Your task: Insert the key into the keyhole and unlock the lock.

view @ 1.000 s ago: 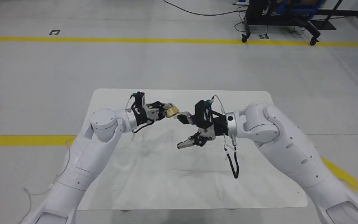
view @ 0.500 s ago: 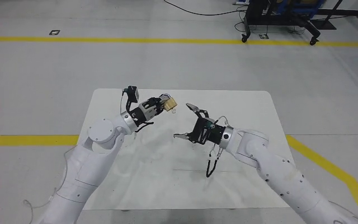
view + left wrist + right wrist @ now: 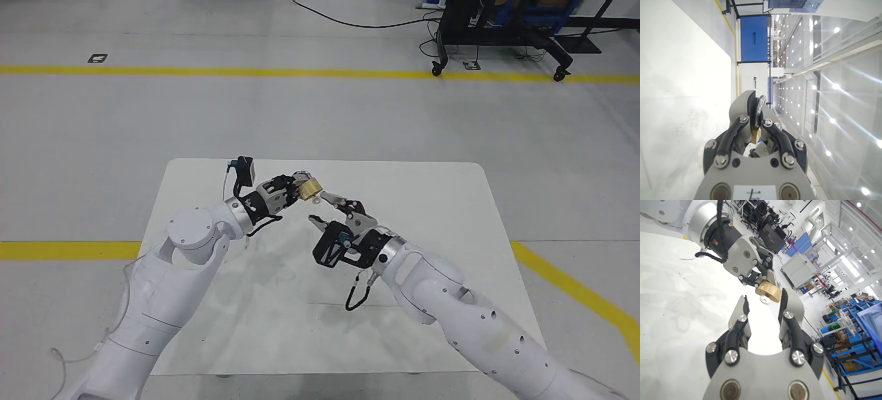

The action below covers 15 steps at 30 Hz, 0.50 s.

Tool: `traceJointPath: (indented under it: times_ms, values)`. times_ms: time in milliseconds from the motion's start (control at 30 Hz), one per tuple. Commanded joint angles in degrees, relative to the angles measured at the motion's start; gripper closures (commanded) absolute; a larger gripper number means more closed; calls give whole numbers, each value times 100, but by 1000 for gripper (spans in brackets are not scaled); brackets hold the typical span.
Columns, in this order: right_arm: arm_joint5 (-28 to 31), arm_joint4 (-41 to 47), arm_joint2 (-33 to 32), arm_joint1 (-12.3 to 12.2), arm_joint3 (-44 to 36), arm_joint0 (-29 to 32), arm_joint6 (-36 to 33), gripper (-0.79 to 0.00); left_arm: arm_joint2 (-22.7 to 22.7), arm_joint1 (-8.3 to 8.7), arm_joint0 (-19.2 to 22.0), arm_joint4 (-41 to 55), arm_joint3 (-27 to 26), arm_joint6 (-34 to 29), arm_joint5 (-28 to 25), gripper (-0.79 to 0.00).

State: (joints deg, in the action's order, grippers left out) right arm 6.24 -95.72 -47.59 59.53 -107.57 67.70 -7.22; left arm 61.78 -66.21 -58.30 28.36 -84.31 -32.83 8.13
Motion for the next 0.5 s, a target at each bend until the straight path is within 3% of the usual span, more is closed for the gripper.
traceJointPath:
  times_ms: [0, 200, 233, 400, 467]
  values:
    - [29, -22, 22, 29, 20, -37, -120, -339, 5, -4, 1, -10, -2, -17, 37, 0]
    - [-72, -187, 93, 127, 79, -109, -354, -305, 25, -12, -23, -56, -30, -78, 92, 0]
    - [-86, -237, 103, 139, 83, -107, -365, -259, 31, -13, -28, -60, -36, -80, 96, 0]
    - [-194, -521, 153, 197, 51, -56, -524, -191, 51, -21, -28, -81, -51, -123, 143, 0]
    - [-235, -644, 161, 217, 43, -38, -592, -129, 55, -25, -25, -98, -49, -140, 157, 0]
